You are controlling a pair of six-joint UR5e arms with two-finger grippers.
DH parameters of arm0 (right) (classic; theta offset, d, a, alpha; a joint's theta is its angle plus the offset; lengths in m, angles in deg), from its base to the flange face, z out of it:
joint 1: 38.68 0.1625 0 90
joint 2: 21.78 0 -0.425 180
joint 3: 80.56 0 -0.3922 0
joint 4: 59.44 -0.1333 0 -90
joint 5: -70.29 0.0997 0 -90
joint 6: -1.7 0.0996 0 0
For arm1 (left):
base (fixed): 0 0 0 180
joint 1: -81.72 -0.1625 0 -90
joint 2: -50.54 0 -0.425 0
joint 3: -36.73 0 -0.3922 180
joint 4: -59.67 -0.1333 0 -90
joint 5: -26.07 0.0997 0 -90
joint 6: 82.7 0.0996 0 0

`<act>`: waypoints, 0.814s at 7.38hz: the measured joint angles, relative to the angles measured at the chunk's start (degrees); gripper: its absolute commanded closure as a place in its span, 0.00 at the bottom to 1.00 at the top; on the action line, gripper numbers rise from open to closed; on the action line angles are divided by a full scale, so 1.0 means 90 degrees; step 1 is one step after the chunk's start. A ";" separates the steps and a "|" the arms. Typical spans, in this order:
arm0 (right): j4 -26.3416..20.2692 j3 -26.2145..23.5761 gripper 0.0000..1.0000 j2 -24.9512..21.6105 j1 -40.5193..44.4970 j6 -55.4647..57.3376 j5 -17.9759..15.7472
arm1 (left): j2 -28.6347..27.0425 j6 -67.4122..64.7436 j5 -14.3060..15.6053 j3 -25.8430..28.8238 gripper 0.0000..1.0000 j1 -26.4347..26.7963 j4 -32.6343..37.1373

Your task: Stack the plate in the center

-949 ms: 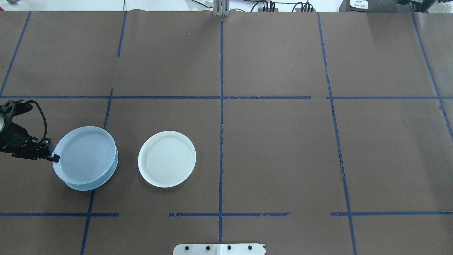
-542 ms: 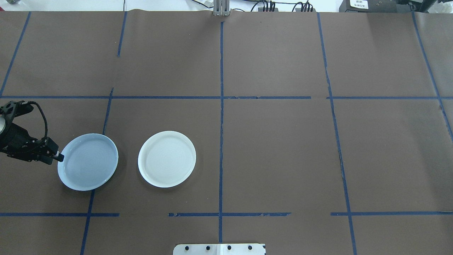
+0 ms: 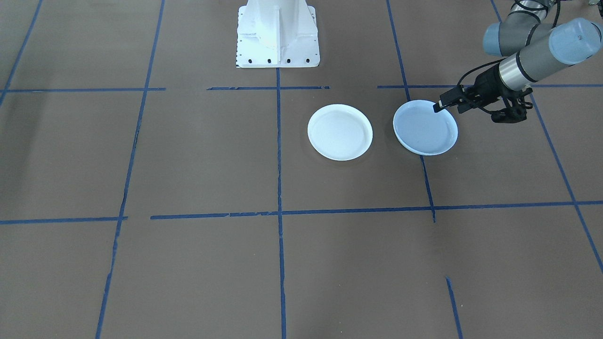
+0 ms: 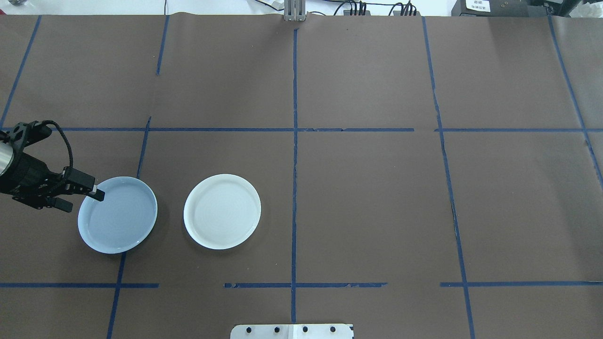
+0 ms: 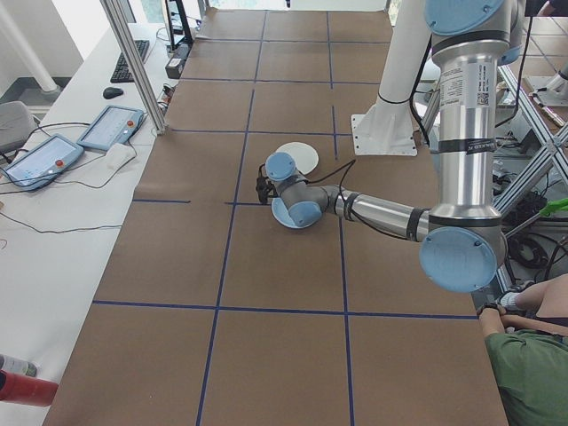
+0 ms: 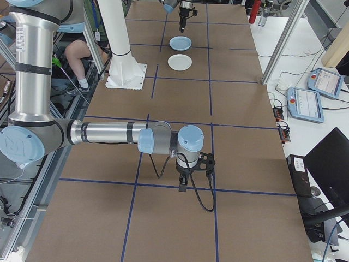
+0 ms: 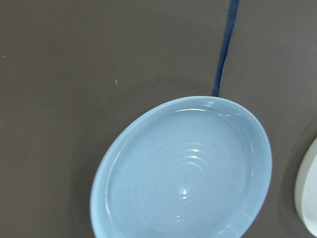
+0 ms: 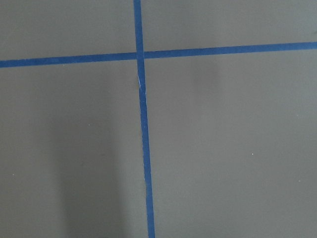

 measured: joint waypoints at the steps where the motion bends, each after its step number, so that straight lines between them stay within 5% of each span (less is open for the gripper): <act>1: 0.0000 0.0000 0.00 0.0000 0.0000 0.0000 0.0000 | -0.0241 -0.0531 0.0396 -0.0148 0.00 -0.0229 -0.0144; 6: 0.0002 0.0000 0.00 0.0000 0.0000 0.0000 0.0000 | -0.1270 -0.1983 0.2238 -0.0076 0.00 -0.1888 -0.1097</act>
